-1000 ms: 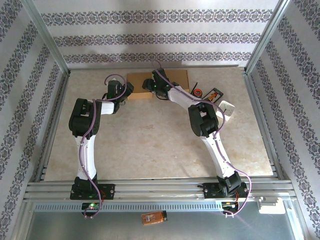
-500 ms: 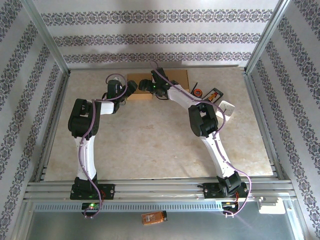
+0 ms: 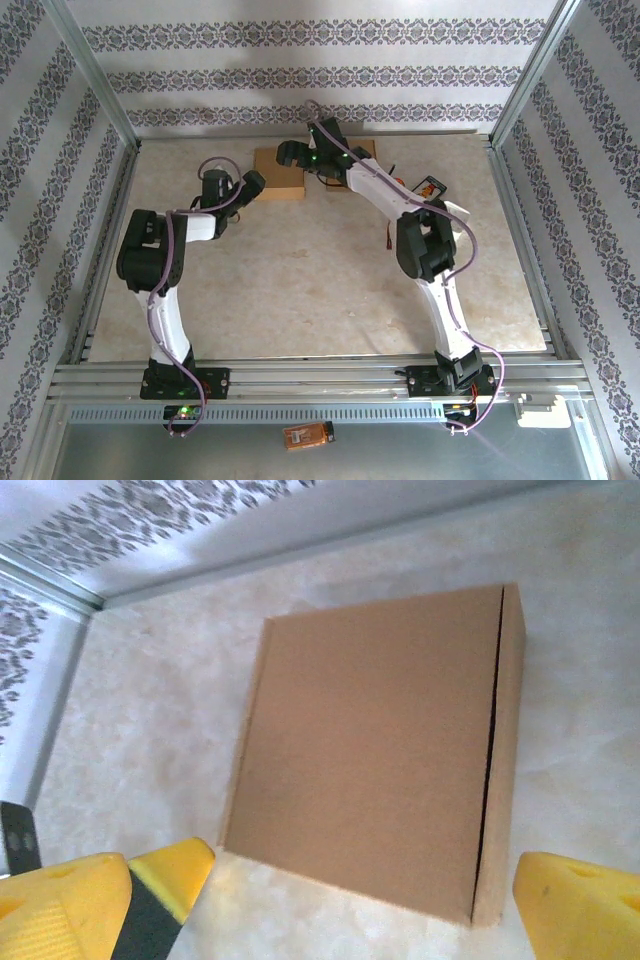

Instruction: Fold the paper box

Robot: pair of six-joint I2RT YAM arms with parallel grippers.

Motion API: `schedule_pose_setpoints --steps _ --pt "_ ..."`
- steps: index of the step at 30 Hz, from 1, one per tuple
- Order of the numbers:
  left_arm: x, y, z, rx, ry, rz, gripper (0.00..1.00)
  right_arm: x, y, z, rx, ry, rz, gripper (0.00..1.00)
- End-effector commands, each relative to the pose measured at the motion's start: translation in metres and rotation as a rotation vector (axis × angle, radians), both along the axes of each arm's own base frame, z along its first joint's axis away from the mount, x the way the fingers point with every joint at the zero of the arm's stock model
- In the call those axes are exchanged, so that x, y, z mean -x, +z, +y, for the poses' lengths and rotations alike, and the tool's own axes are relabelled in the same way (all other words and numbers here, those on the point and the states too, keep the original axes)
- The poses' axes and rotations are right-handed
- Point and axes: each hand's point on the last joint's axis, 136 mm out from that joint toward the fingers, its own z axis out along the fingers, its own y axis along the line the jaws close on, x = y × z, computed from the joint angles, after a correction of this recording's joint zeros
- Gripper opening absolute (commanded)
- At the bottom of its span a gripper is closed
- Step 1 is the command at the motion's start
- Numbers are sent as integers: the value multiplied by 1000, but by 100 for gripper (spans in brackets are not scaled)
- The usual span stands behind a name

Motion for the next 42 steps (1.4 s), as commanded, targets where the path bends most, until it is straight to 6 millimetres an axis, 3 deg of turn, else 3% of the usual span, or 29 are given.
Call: schedule_pose_setpoints --steps 1,6,8,11,15,21,28,32,36,40,42 --pt "12 64 11 -43 7 -148 100 16 62 -20 26 9 -140 98" --pt "66 107 18 -145 -19 -207 100 61 101 -67 93 1 -267 98" --pt "92 122 19 -194 -41 -241 100 82 102 -90 124 -20 -294 98" --pt "132 125 27 -301 -47 -252 100 114 102 -126 156 -60 -342 98" --pt "179 119 44 -452 -15 -265 100 152 87 -174 232 -155 -390 98" --pt "222 127 73 -676 70 -344 100 189 44 -245 375 -302 -406 98" --pt "234 104 100 -901 122 -272 99 192 4 -323 458 -488 -394 98" --pt "231 84 104 -933 116 -234 99 180 -25 -348 500 -509 -334 98" --pt "227 64 104 -948 95 -192 99 164 -50 -348 539 -448 -368 98" --pt "223 56 100 -932 73 -194 99 148 -50 -329 586 -356 -492 98" --pt "221 53 96 -924 53 -197 99 148 -68 -331 512 -340 -511 98"
